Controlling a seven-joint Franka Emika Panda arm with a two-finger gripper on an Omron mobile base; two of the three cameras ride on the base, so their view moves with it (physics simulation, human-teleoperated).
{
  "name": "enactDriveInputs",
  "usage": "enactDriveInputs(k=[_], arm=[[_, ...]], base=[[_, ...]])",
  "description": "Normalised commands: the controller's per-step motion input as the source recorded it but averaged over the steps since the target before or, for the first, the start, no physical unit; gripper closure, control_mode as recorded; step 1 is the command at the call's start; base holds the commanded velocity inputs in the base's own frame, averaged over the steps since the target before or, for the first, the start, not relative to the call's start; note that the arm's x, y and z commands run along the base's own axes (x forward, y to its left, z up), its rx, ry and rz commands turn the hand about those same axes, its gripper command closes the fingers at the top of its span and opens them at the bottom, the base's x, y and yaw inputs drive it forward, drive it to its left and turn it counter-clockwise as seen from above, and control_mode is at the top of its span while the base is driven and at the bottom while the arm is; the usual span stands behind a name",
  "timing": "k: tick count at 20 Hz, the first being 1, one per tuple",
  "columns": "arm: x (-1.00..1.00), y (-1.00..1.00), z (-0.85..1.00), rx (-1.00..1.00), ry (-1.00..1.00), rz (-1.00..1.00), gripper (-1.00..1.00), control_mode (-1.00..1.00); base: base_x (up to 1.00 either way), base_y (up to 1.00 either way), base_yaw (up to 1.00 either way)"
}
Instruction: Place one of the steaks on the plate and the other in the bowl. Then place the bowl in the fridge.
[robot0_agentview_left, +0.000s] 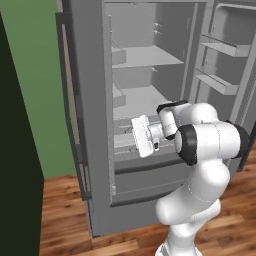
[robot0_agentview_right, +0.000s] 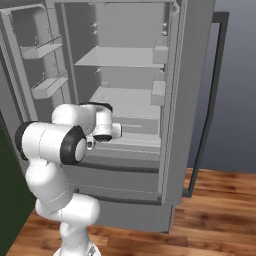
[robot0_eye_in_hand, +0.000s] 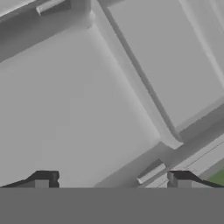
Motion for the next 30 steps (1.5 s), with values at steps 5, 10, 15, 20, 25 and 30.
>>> enactDriveInputs(k=[5, 10, 15, 20, 25, 30], arm=[[-0.46, -0.03, -0.02, -0.4, -0.19, -0.01, -1.0, -1.0], [-0.11, -0.55, -0.03, -0.47, -0.03, 0.0, -1.0, -1.0], [0.0, -0.97, 0.13, -0.38, -0.13, 0.05, -1.0, -1.0], [-0.08, -0.42, 0.04, -0.51, -0.04, 0.19, -1.0, -1.0], [-0.35, 0.0, 0.05, -0.58, 0.07, 0.18, -1.0, -1.0], [-0.82, -0.16, 0.3, -0.35, 0.07, 0.09, -1.0, -1.0]], base=[[0.0, 0.0, 0.0], [0.0, 0.0, 0.0], [0.0, 0.0, 0.0], [0.0, 0.0, 0.0], [0.0, 0.0, 0.0], [0.0, 0.0, 0.0]])
